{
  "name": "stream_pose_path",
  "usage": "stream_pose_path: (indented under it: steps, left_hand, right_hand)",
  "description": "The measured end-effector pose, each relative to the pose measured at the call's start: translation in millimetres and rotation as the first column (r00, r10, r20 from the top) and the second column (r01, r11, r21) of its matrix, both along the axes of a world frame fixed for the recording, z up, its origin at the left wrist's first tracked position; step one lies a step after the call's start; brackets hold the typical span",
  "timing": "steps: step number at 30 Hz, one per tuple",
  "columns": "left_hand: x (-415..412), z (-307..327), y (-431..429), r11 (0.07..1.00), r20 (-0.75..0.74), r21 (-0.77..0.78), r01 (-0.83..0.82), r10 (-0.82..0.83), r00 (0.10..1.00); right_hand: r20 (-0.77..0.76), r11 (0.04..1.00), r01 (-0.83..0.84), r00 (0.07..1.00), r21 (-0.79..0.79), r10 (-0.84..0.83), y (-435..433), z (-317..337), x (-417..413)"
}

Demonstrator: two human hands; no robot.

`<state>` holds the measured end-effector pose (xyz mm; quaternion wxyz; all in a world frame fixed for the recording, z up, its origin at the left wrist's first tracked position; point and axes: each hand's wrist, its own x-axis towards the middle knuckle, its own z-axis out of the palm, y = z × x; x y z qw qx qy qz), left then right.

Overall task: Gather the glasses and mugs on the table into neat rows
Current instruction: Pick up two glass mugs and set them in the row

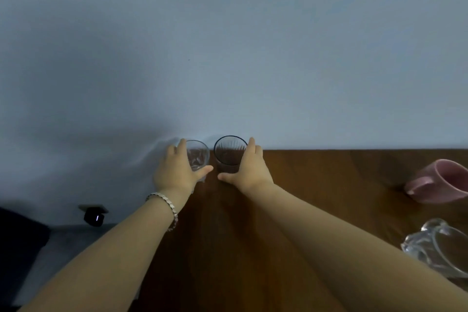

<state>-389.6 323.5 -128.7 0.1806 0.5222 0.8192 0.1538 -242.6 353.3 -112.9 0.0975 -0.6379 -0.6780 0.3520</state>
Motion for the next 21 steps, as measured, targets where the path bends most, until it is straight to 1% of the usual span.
stream_pose_path:
  steps: [2,4,6,8,10,12,15,17,21]
  left_hand:
    - [8,8,-9,0.996,-0.009,-0.089,0.01,-0.011,1.0]
    - [20,19,-28,0.989,-0.053,-0.148,-0.001,-0.006,0.999]
    - [36,30,-49,0.984,-0.111,-0.175,0.03,-0.05,0.993]
    - [53,40,-68,0.962,-0.122,-0.226,0.151,-0.182,0.976]
    - [77,53,-86,0.919,-0.069,-0.272,0.285,-0.314,0.947]
    - [108,66,-103,0.877,-0.071,-0.283,0.39,-0.424,0.903]
    - [161,81,-124,0.814,-0.057,-0.284,0.507,-0.542,0.838]
    - [197,87,-136,0.776,-0.017,-0.294,0.558,-0.588,0.809]
    - [262,92,-162,0.747,0.06,-0.291,0.597,-0.609,0.791]
  right_hand:
    - [0.047,0.994,-0.02,0.999,-0.104,0.025,-17,3,17]
    - [0.124,0.974,-0.093,0.985,-0.206,0.12,-38,5,43]
    - [0.166,0.946,-0.153,0.965,-0.286,0.206,-61,10,74]
    - [0.192,0.915,-0.195,0.942,-0.353,0.275,-85,19,109]
    - [0.218,0.895,-0.214,0.923,-0.392,0.316,-111,28,148]
    - [0.279,0.904,-0.221,0.901,-0.365,0.333,-137,40,192]
    - [0.378,0.941,-0.202,0.877,-0.27,0.297,-174,58,266]
    - [0.419,0.97,-0.158,0.88,-0.185,0.223,-192,69,317]
    - [0.493,0.997,0.031,0.87,-0.065,0.005,-205,64,409]
